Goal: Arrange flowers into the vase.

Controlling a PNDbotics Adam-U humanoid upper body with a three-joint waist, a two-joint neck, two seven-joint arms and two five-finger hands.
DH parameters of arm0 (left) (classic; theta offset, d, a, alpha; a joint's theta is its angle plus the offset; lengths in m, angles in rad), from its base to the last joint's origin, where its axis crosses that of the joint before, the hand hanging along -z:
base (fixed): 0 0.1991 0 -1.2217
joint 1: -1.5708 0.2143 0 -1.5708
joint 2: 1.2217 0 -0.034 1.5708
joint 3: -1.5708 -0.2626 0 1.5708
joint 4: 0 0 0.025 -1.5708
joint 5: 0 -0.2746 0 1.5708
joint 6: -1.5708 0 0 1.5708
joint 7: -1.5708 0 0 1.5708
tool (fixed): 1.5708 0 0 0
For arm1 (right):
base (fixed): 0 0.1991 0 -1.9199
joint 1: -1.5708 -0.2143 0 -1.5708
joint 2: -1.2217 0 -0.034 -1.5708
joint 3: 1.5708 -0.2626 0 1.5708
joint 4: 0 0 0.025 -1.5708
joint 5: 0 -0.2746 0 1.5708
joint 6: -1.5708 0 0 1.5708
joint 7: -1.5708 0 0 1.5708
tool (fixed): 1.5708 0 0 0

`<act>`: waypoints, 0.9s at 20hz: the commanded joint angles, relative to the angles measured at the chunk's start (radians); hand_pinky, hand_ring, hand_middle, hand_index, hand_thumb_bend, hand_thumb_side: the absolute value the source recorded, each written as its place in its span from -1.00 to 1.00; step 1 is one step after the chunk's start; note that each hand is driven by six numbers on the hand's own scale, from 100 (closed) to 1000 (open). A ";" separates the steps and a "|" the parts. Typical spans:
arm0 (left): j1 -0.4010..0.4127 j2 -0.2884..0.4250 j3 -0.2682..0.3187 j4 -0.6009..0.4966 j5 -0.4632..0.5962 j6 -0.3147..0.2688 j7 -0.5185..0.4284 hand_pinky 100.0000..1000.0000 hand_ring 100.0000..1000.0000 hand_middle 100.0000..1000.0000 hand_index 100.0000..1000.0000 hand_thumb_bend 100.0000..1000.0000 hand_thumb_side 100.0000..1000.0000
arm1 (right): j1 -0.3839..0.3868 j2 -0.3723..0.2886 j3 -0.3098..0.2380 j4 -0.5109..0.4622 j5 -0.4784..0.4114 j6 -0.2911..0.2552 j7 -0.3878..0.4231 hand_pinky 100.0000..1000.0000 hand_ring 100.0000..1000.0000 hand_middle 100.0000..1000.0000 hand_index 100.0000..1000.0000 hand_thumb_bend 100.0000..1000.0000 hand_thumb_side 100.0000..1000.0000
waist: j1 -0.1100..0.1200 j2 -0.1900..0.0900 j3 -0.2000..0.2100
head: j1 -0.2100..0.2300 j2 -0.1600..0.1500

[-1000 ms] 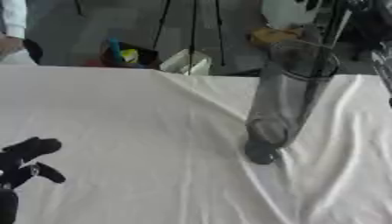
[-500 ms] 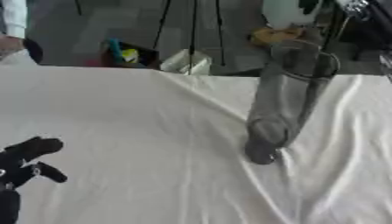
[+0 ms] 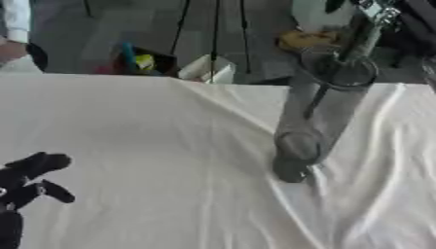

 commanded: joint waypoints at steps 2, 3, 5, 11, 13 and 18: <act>-0.013 0.002 0.002 -0.019 0.003 0.000 0.000 -0.15 0.53 0.44 0.77 -1.00 1.00 | -0.009 -0.023 -0.010 -0.004 0.006 0.016 -0.005 0.60 0.13 0.04 0.08 -1.00 1.00 | -0.002 -0.009 0.000 | 0.001 -0.018; -0.013 0.002 0.002 -0.019 0.003 0.000 0.000 -0.15 0.53 0.44 0.77 -1.00 1.00 | -0.009 -0.023 -0.009 -0.002 0.006 0.025 -0.007 0.61 0.13 0.04 0.09 -1.00 1.00 | -0.002 -0.009 0.000 | 0.001 -0.018; -0.013 0.001 0.001 -0.019 0.003 0.000 -0.001 -0.15 0.53 0.44 0.77 -1.00 1.00 | -0.008 -0.024 -0.008 0.004 0.009 0.041 -0.009 0.61 0.13 0.04 0.09 -1.00 1.00 | -0.002 -0.008 0.001 | 0.001 -0.019; -0.013 0.001 0.001 -0.019 0.003 0.000 -0.002 -0.16 0.54 0.44 0.77 -1.00 1.00 | -0.011 -0.026 -0.006 0.031 0.025 0.076 0.013 0.62 0.14 0.06 0.12 -1.00 1.00 | -0.003 -0.006 0.001 | 0.000 -0.020; -0.013 0.002 0.001 -0.019 0.002 0.000 -0.002 -0.16 0.54 0.44 0.77 -1.00 1.00 | -0.013 -0.028 -0.007 0.038 0.032 0.085 0.022 0.64 0.17 0.09 0.18 -1.00 1.00 | -0.003 -0.006 0.001 | 0.000 -0.019; -0.012 0.002 0.001 -0.019 0.001 0.002 -0.002 -0.16 0.54 0.44 0.77 -1.00 1.00 | -0.016 -0.034 -0.007 0.051 0.057 0.088 0.063 0.67 0.30 0.22 0.40 -1.00 1.00 | -0.003 -0.007 -0.002 | -0.001 -0.020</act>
